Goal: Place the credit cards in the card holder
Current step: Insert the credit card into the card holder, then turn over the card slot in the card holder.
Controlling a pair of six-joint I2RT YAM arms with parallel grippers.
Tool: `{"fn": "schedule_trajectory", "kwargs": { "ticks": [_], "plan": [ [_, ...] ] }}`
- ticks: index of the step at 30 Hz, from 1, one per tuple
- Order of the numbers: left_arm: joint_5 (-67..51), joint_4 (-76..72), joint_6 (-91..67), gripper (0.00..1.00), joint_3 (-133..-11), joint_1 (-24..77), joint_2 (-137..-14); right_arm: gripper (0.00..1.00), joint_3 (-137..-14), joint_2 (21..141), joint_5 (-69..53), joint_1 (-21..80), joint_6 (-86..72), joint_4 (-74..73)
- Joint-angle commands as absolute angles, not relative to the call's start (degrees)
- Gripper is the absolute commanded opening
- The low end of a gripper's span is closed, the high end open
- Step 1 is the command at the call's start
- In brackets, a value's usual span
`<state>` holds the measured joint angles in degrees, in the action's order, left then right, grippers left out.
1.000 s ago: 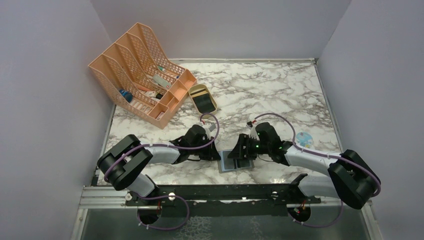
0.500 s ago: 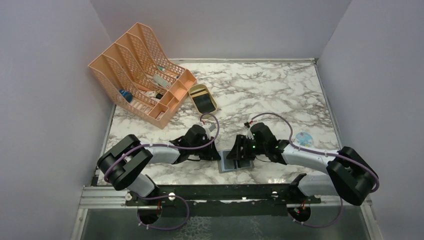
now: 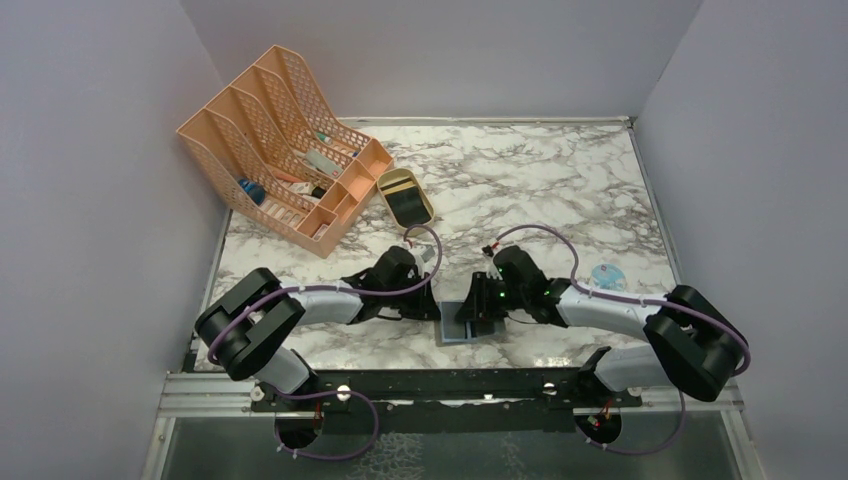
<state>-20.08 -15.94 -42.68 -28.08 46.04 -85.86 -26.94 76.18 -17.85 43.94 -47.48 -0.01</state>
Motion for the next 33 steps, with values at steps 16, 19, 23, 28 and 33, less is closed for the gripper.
{"fn": "schedule_trajectory", "kwargs": {
  "ticks": [16,19,23,28,33],
  "plan": [
    [-19.2,-14.3,-48.5,0.38,-28.2,45.4,-75.9,0.35,-31.2,66.1,-7.4,44.9,-45.7,-15.8],
    [-20.4,-14.9,-48.1,0.44,-28.3,45.4,-76.0,0.34,-31.0,66.0,-5.6,44.9,-45.2,-16.6],
    [-22.0,-17.0,-48.6,0.52,-27.4,45.4,-76.6,0.30,-30.0,67.3,-4.7,44.9,-45.1,-16.3],
    [-24.3,-18.6,-49.0,0.58,-27.2,45.4,-79.0,0.27,-27.7,68.9,-5.1,44.9,-45.4,-14.4],
    [-27.0,-21.3,-50.2,0.60,-26.9,45.4,-81.3,0.25,-26.6,69.8,-5.1,44.9,-45.6,-13.2]
  ]
}}
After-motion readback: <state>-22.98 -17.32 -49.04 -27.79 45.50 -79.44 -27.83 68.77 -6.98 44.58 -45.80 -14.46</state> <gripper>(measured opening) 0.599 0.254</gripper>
